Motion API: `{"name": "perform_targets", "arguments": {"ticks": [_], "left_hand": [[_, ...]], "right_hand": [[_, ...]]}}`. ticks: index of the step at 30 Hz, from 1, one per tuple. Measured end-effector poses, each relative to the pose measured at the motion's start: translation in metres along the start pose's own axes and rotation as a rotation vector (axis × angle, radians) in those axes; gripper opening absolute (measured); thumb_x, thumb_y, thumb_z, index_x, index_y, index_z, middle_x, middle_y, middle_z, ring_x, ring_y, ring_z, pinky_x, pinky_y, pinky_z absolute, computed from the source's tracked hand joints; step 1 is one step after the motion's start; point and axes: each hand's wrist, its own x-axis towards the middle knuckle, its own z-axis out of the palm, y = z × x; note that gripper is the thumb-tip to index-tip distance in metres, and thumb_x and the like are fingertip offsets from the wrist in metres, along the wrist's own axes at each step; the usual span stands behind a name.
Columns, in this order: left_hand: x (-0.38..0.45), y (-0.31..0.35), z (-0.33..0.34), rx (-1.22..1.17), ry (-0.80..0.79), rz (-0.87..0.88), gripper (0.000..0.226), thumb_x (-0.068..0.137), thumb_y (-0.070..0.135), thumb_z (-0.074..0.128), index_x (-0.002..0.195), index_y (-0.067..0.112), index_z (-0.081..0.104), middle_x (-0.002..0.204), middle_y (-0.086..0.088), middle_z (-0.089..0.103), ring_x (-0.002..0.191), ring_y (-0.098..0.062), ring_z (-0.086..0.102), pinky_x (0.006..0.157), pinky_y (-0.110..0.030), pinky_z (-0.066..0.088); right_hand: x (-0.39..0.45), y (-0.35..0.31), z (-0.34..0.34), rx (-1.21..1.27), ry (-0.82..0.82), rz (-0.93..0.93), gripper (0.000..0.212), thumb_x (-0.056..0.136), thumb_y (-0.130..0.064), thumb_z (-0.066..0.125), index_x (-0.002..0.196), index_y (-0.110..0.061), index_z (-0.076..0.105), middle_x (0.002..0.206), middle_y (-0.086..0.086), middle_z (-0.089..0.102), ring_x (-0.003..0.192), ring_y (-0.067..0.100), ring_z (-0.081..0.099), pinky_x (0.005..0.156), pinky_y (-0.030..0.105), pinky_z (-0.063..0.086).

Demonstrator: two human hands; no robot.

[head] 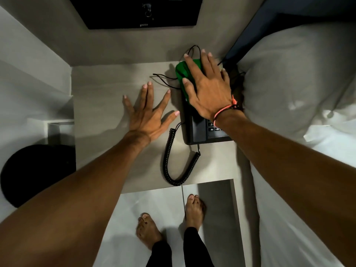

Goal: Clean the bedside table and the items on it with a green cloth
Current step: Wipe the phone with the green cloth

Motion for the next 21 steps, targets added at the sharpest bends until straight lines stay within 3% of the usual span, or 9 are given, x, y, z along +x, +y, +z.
{"name": "perform_targets", "arguments": {"ticks": [5,9,13,21], "left_hand": [[0.001,0.000,0.003,0.019,0.001,-0.002,0.083,0.076,0.083,-0.012,0.151,0.046,-0.013,0.163,-0.010,-0.023,0.152,-0.028,-0.015,0.109,-0.077,0.001],[0.001,0.001,0.002,0.047,-0.001,-0.001,0.087,0.073,0.084,-0.012,0.151,0.045,-0.014,0.162,-0.011,-0.024,0.152,-0.029,-0.014,0.109,-0.077,0.004],[0.001,0.002,0.002,0.038,0.004,0.002,0.081,0.080,0.083,0.001,0.150,0.047,-0.013,0.163,-0.011,-0.022,0.152,-0.028,-0.014,0.108,-0.077,0.004],[0.000,0.001,0.004,0.082,0.012,0.009,0.081,0.084,0.081,0.016,0.151,0.045,-0.014,0.163,-0.012,-0.022,0.152,-0.029,-0.013,0.109,-0.076,0.006]], "right_hand": [[-0.019,0.000,0.013,0.003,0.025,0.009,0.059,0.099,-0.044,0.033,0.155,-0.030,0.021,0.165,0.010,0.009,0.152,0.028,0.005,0.112,0.056,0.033],[-0.043,-0.001,0.021,0.006,0.045,0.021,0.059,0.099,-0.043,0.033,0.155,-0.030,0.020,0.164,0.011,0.010,0.152,0.028,0.004,0.113,0.054,0.033],[-0.069,-0.001,0.026,0.006,0.047,0.026,0.060,0.099,-0.043,0.035,0.156,-0.030,0.020,0.165,0.011,0.008,0.153,0.027,0.003,0.110,0.053,0.037],[-0.124,0.000,0.040,-0.004,-0.011,0.015,0.072,0.093,-0.043,0.046,0.156,-0.029,0.015,0.164,0.014,0.006,0.152,0.030,0.002,0.116,0.055,0.029]]}}
